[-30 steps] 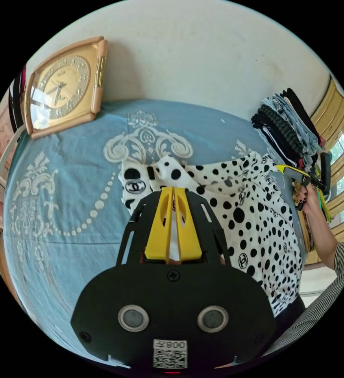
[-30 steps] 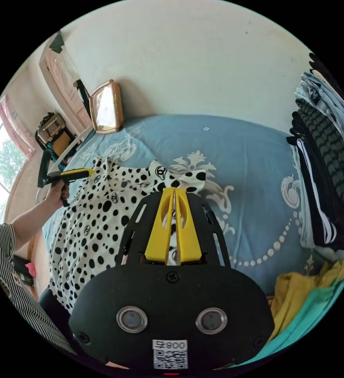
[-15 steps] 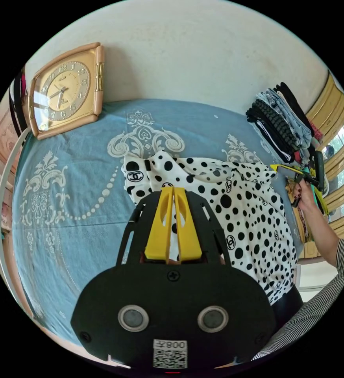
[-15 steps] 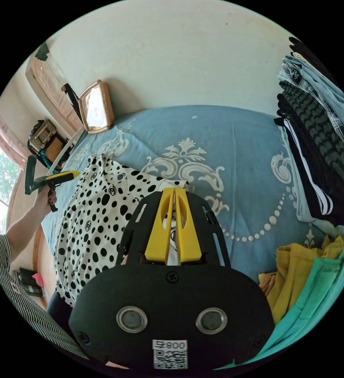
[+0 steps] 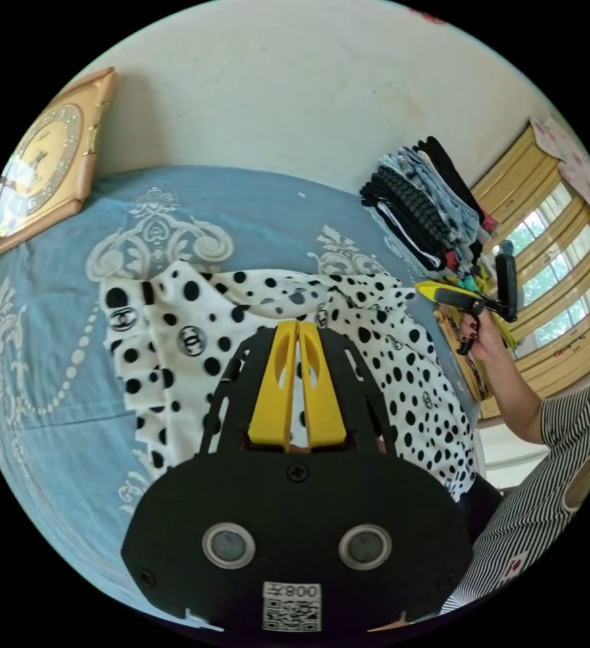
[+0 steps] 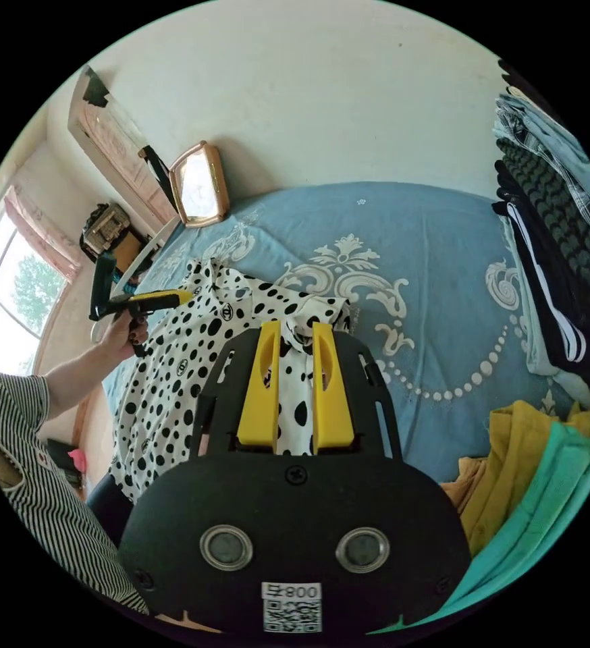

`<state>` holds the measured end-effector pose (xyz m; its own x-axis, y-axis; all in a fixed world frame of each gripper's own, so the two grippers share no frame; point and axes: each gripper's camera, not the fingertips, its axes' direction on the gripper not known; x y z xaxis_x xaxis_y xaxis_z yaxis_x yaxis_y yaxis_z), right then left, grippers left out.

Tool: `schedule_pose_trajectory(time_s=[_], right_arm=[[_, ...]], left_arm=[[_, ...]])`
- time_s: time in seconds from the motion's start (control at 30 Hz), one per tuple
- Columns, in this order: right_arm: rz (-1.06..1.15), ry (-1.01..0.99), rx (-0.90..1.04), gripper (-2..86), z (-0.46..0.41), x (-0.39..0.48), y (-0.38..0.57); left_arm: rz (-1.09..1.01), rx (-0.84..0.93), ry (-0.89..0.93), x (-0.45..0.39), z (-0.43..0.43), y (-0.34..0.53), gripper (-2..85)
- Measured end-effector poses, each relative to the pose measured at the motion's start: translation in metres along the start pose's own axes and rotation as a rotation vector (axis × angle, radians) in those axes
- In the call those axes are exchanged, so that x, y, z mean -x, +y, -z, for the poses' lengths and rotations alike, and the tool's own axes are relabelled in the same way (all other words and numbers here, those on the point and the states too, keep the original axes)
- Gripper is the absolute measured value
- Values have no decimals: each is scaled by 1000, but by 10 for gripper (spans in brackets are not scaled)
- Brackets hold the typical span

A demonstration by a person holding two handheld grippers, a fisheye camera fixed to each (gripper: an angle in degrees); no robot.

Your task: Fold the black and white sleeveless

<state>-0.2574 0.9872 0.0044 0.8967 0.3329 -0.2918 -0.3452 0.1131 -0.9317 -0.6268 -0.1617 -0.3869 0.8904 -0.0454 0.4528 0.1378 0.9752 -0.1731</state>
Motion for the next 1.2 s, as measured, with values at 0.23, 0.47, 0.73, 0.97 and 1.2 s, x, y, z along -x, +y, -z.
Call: schedule_pose_trajectory(time_s=[0.23, 0.47, 0.73, 0.97, 1.2], right_arm=[[77, 70, 67, 18, -8, 21, -3], [19, 72, -9, 10, 17, 7, -25], [-91, -34, -89, 5, 33, 6, -4], [82, 107, 138, -1, -15, 64, 25], [105, 173, 169, -2, -10, 83, 61]], left_arm=[[-120, 61, 129, -57, -42, -9, 2], [-152, 43, 75, -85, -66, -50, 2], [-67, 43, 63, -76, -66, -64, 1], [-6, -104, -180, -42, 52, 20, 2], [285, -46, -294, 42, 108, 80, 2]])
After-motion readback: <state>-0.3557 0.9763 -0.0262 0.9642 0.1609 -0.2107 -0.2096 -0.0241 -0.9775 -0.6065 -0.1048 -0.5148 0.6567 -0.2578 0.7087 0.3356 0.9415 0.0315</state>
